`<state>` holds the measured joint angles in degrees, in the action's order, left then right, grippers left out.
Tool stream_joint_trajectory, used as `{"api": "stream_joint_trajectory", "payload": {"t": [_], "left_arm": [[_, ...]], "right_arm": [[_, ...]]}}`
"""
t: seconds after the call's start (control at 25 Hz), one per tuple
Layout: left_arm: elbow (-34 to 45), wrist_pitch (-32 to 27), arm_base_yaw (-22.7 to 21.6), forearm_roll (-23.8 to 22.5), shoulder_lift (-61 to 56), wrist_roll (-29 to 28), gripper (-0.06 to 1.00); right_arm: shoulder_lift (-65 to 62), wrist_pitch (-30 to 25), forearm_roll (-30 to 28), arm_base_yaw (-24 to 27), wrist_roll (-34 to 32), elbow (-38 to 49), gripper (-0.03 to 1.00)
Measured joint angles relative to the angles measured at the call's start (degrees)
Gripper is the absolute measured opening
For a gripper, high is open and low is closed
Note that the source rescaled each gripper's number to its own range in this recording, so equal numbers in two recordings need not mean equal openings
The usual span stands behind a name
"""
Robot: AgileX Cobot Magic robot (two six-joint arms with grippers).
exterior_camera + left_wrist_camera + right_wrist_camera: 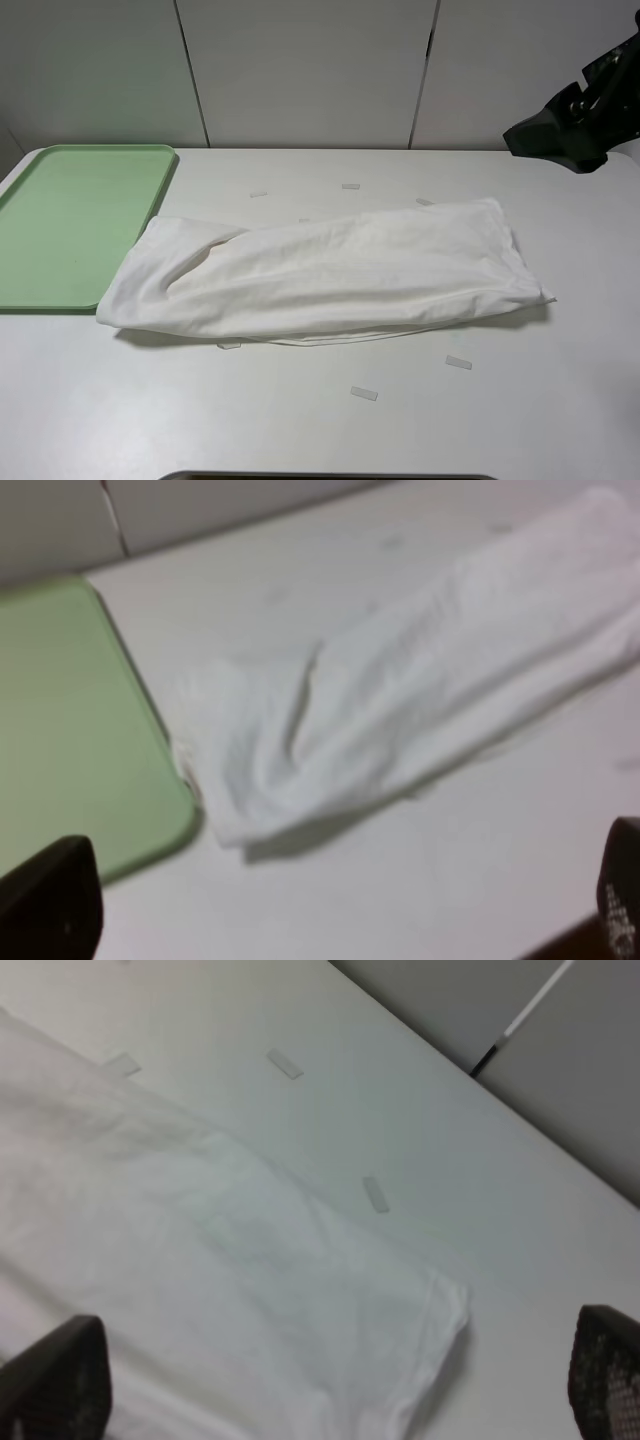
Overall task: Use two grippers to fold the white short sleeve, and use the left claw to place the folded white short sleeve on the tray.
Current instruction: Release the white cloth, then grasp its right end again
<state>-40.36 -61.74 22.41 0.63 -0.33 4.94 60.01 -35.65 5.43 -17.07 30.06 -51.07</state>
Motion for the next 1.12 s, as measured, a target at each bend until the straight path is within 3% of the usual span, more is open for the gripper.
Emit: {"api": "stream_joint_trajectory", "payload": {"t": [0.28, 0.56, 0.84, 0.96, 1.12], "left_arm": [[11.4, 1.5, 0.0, 4.9, -0.1, -0.9, 1.0], [12.5, 1.3, 0.0, 6.7, -0.1, 0.8, 1.0], [12.6, 1.3, -0.3, 6.9, -0.1, 0.9, 1.0], [12.6, 1.3, -3.8, 7.0, -0.1, 0.9, 1.0], [12.6, 1.3, -11.8, 7.0, -0.1, 1.0, 1.0]], "right_arm": [[0.0, -3.4, 0.0, 0.0, -3.9, 0.0, 1.0], [0.0, -5.9, 1.8, 0.0, -4.5, 0.0, 1.0], [0.0, -5.9, 9.1, 0.0, -4.5, 0.0, 1.0], [0.0, -6.6, 14.7, 0.0, -6.1, 0.0, 1.0], [0.0, -9.2, 19.5, 0.0, -10.5, 0.0, 1.0]]}}
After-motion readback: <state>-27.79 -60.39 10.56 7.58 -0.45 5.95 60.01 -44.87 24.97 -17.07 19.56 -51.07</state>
